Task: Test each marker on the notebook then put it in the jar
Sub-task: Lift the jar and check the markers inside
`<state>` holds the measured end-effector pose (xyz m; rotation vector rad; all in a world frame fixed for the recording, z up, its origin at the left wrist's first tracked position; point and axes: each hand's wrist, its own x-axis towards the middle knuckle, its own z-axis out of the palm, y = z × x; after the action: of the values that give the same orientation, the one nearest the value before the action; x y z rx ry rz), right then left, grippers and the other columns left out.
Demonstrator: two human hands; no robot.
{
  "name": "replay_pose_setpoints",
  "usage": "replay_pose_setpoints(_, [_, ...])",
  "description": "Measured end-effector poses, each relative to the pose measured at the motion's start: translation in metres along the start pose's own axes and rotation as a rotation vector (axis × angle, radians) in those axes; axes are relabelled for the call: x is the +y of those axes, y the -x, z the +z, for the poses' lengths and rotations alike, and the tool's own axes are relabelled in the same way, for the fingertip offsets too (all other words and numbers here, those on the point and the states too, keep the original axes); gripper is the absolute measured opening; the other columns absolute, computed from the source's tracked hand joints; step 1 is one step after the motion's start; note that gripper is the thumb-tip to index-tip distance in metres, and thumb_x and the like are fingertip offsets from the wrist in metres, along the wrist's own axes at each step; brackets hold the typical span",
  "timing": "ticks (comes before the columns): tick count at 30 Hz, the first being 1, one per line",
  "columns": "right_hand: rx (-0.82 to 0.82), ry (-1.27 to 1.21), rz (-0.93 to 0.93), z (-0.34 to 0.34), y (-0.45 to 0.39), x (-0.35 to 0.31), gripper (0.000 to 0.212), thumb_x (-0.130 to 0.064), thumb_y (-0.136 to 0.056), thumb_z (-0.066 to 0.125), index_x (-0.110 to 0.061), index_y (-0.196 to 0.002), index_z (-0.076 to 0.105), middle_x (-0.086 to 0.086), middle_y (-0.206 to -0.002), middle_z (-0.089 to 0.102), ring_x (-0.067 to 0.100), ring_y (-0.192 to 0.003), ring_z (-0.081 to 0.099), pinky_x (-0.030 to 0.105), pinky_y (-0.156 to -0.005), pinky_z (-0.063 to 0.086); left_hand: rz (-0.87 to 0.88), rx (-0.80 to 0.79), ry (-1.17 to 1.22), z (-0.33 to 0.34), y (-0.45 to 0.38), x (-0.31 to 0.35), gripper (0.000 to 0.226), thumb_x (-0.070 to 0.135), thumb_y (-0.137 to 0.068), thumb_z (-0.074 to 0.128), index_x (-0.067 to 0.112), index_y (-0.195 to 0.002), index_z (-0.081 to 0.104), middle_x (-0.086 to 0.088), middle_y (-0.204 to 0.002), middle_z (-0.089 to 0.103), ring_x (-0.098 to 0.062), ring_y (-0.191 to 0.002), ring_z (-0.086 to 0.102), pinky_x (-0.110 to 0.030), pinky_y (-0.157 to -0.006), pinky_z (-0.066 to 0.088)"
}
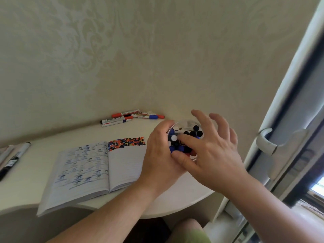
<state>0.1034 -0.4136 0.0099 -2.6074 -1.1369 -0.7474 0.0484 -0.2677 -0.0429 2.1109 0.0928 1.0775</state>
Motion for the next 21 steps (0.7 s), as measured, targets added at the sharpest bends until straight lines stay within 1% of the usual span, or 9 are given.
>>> replay_pose_setpoints(2, [-0.008,0.007,-0.047,0.002,0.002,0.001,0.05,-0.081,-0.091,0.035,-0.055,-0.118,0.068,-0.005,-0.168,0.021,0.042,-0.15,0.02,0.063,-0.113,0.026,-0.013,-0.001,-0.003,-0.002,0.001,-0.002,0.099,0.039,-0.069,0.093,0.059,-0.135,0.022,0.042,-0.133,0.033,-0.003,-0.131,0.043,-0.019,-0.102,0.045])
replay_pose_setpoints(5, [0.075,-0.085,-0.003,0.002,0.001,0.002,0.049,-0.075,-0.091,0.041,-0.047,-0.115,0.073,-0.003,-0.164,0.032,0.04,-0.148,0.026,0.063,-0.109,0.032,-0.001,-0.028,-0.001,-0.001,0.003,-0.005,0.1,0.04,-0.066,0.095,0.045,-0.142,0.029,0.035,-0.136,0.037,-0.002,-0.134,0.041,-0.017,-0.104,0.042])
replay_pose_setpoints(8, [0.093,-0.081,0.013,0.003,-0.002,0.0,0.054,-0.073,-0.091,0.042,-0.04,-0.125,0.068,-0.003,-0.163,0.032,0.037,-0.148,0.027,0.062,-0.108,0.035,0.003,-0.046,0.009,0.001,0.003,-0.003,0.1,0.041,-0.067,0.093,0.037,-0.146,0.032,0.031,-0.139,0.037,0.002,-0.135,0.037,-0.011,-0.104,0.038])
replay_pose_setpoints(12, [-0.02,-0.018,-0.029,0.006,-0.003,-0.001,0.056,-0.079,-0.091,0.032,-0.051,-0.128,0.064,-0.007,-0.166,0.023,0.037,-0.149,0.023,0.062,-0.112,0.031,-0.021,-0.035,0.035,0.0,0.0,-0.003,0.097,0.038,-0.068,0.091,0.041,-0.144,0.031,0.019,-0.14,0.044,-0.012,-0.134,0.046,-0.032,-0.105,0.049])
replay_pose_setpoints(13, [-0.022,-0.034,-0.043,0.006,-0.004,0.001,0.057,-0.08,-0.09,0.032,-0.051,-0.129,0.063,-0.008,-0.165,0.023,0.035,-0.148,0.024,0.061,-0.111,0.033,-0.024,-0.037,0.045,0.0,-0.001,-0.005,0.098,0.039,-0.067,0.092,0.041,-0.144,0.031,0.018,-0.139,0.045,-0.014,-0.133,0.048,-0.036,-0.104,0.05])
replay_pose_setpoints(14, [-0.005,-0.086,-0.048,0.005,-0.004,0.002,0.058,-0.08,-0.09,0.035,-0.05,-0.132,0.062,-0.009,-0.165,0.025,0.031,-0.147,0.026,0.059,-0.108,0.038,-0.03,-0.04,0.053,0.0,-0.002,-0.007,0.1,0.04,-0.066,0.093,0.041,-0.144,0.031,0.018,-0.139,0.047,-0.015,-0.133,0.05,-0.037,-0.104,0.051])
replay_pose_setpoints(16, [0.065,-0.241,-0.026,0.002,-0.004,0.007,0.067,-0.08,-0.085,0.045,-0.044,-0.141,0.055,-0.01,-0.162,0.029,0.024,-0.142,0.034,0.046,-0.098,0.048,-0.072,-0.043,0.097,0.001,-0.006,-0.011,0.102,0.043,-0.064,0.096,0.042,-0.144,0.033,0.018,-0.14,0.051,-0.017,-0.131,0.054,-0.04,-0.103,0.053])
replay_pose_setpoints(18, [0.116,-0.359,-0.023,0.0,-0.003,0.013,0.081,-0.079,-0.082,0.057,-0.041,-0.151,0.043,-0.012,-0.16,0.031,0.018,-0.141,0.04,0.032,-0.095,0.046,-0.131,-0.046,0.186,0.002,-0.013,-0.013,0.105,0.042,-0.06,0.098,0.049,-0.142,0.034,0.014,-0.138,0.057,-0.021,-0.128,0.06,-0.044,-0.101,0.055])
replay_pose_setpoints(21, [0.021,-0.527,-0.006,0.002,-0.014,0.016,0.097,-0.071,-0.079,0.073,-0.048,-0.159,0.022,-0.02,-0.161,0.024,0.008,-0.142,0.037,0.026,-0.104,0.039,-0.142,-0.058,0.257,0.0,-0.03,-0.011,0.097,0.036,-0.06,0.098,0.05,-0.135,0.038,0.013,-0.13,0.065,-0.015,-0.12,0.067,-0.042,-0.099,0.057])
